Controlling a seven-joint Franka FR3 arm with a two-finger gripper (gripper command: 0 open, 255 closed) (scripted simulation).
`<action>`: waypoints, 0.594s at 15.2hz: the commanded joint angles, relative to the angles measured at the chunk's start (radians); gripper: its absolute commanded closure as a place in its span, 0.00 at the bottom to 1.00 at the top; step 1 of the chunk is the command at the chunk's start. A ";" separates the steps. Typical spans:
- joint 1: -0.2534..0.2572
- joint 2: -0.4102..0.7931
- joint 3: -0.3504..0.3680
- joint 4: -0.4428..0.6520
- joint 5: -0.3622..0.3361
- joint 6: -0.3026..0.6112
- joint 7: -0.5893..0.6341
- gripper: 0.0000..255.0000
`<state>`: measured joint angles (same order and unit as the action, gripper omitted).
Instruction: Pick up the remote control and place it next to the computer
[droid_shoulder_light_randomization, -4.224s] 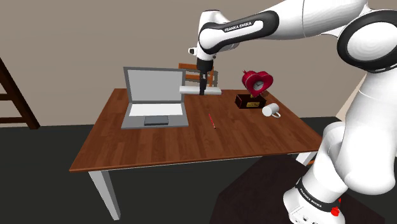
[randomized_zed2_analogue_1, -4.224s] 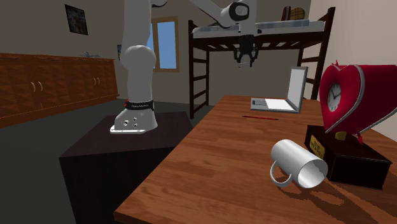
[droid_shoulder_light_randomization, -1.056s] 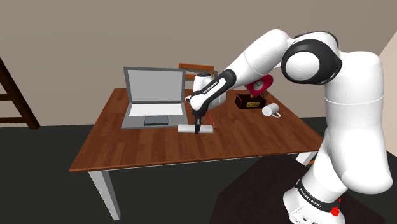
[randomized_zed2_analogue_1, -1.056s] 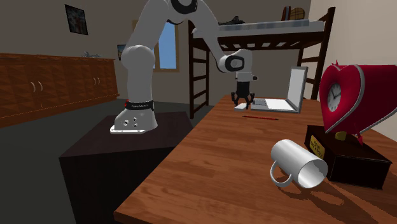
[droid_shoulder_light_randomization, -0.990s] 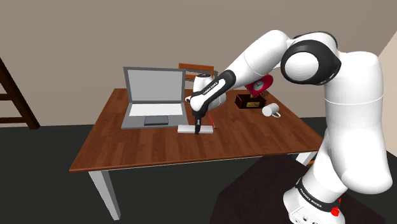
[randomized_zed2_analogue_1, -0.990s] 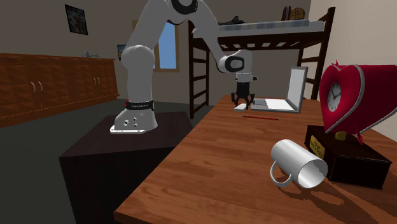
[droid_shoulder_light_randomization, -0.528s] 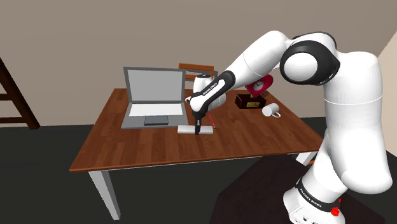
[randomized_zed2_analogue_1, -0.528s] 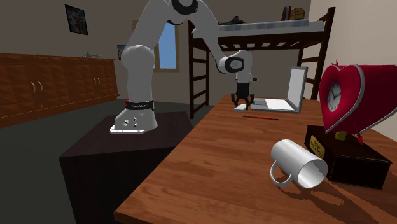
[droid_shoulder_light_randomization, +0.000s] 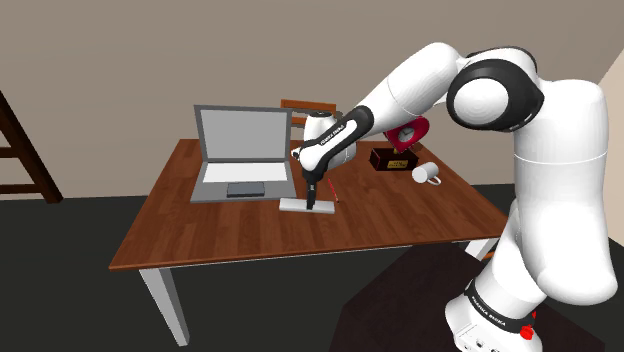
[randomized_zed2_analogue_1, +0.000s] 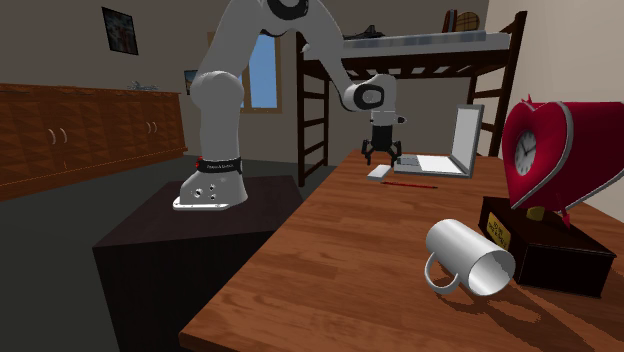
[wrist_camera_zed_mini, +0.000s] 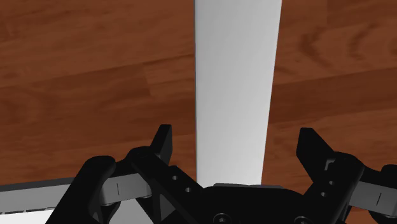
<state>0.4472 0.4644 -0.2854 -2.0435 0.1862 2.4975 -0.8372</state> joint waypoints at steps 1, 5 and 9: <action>0.010 -0.047 -0.014 -0.003 -0.020 -0.043 0.011 0.00; 0.014 -0.067 -0.020 -0.002 -0.029 -0.063 0.017 0.00; 0.014 -0.067 -0.020 -0.002 -0.029 -0.064 0.017 0.00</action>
<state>0.4610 0.3976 -0.3050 -2.0453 0.1572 2.4342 -0.8200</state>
